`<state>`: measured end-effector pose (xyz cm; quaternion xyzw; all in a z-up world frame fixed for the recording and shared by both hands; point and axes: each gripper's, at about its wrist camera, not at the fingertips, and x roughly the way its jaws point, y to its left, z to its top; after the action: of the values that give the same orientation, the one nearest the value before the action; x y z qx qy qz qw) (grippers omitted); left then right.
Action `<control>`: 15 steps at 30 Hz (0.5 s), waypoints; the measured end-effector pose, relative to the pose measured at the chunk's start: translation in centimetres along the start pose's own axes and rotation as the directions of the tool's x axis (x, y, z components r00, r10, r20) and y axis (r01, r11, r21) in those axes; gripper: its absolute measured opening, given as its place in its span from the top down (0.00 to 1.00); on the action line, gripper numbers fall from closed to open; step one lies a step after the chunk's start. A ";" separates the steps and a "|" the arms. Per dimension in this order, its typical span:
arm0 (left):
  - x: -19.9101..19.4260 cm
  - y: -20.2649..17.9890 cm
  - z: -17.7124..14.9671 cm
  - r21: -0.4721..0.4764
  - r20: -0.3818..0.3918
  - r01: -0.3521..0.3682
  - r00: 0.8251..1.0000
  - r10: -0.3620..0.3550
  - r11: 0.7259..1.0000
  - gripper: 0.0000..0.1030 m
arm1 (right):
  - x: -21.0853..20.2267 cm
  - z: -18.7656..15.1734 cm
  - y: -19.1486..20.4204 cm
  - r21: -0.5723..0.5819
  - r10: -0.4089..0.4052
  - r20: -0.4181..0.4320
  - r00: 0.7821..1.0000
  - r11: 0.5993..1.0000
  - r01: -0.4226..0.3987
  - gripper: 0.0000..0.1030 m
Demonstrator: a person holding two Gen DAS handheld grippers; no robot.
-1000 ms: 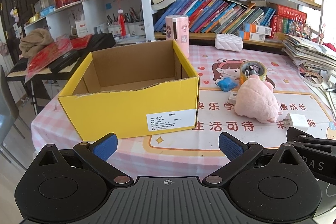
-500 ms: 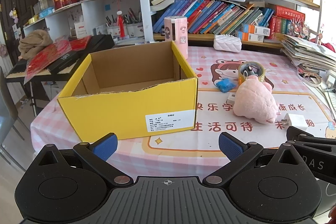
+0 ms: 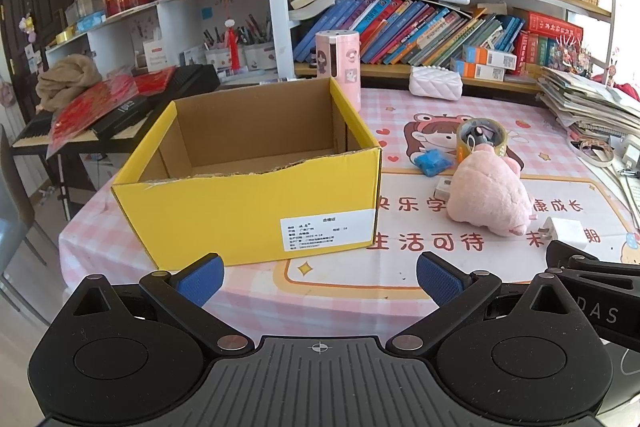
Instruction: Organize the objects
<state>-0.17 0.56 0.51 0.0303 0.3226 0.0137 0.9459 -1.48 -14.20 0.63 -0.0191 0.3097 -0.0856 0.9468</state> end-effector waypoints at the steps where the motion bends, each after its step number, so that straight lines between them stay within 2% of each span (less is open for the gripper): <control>1: 0.0 0.1 0.0 0.000 0.000 0.001 1.000 -0.001 1.000 0.00 | 0.0 0.0 0.0 0.000 0.000 0.000 1.000 1.000 0.000 0.02; 15: 0.7 0.1 0.5 -0.002 -0.008 0.013 1.000 -0.013 1.000 0.00 | 0.1 0.1 0.0 0.004 -0.006 -0.007 1.000 1.000 0.007 0.02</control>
<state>0.66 0.69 0.45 0.0275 0.3266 0.0081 0.9447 -1.37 -14.25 0.66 -0.0179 0.3127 -0.0894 0.9455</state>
